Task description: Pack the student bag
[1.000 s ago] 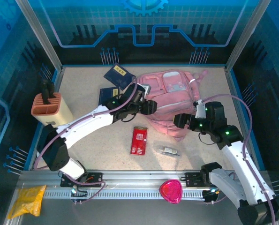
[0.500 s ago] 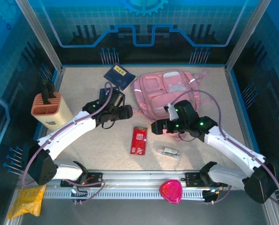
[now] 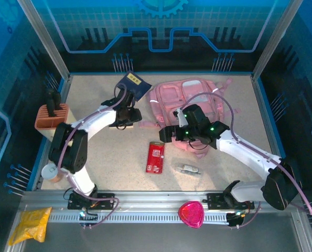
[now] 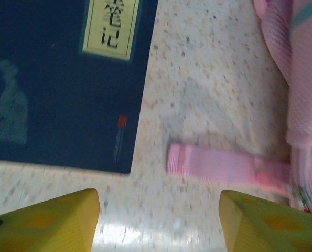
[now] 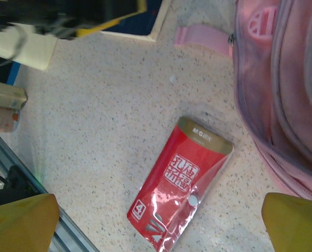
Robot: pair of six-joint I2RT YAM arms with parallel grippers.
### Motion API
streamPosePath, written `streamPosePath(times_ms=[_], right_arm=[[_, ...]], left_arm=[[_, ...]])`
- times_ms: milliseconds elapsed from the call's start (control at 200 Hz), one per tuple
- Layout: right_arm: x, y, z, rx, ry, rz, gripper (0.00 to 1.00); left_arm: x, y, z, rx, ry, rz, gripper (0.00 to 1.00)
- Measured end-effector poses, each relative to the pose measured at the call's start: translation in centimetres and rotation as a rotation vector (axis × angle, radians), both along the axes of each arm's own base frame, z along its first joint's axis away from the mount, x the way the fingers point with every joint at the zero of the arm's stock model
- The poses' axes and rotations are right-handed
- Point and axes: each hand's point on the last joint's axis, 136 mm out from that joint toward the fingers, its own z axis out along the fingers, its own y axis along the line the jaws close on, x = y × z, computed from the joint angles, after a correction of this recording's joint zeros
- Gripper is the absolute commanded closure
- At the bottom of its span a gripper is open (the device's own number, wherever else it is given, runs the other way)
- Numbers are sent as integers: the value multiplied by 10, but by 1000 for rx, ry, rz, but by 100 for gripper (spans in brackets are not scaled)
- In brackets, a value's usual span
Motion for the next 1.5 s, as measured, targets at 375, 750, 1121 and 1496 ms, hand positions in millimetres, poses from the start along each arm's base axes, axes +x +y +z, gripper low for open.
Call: streamPosePath(times_ms=[375,750,1121,1496], right_arm=[[14,8,1,-33,-7,11,0],[15,19,-2,-1,-17,63,0],[4,21,-30,16,25,98,0],[-1,27,-44,28,73,131,0]], left_arm=[[37,14,-33,-74,15,71,44],[17,20,-48,-145,25,170,46],[-100,-14,-48,-220,39,304,47],[-161,-12,-20,-241,-18,378,41]])
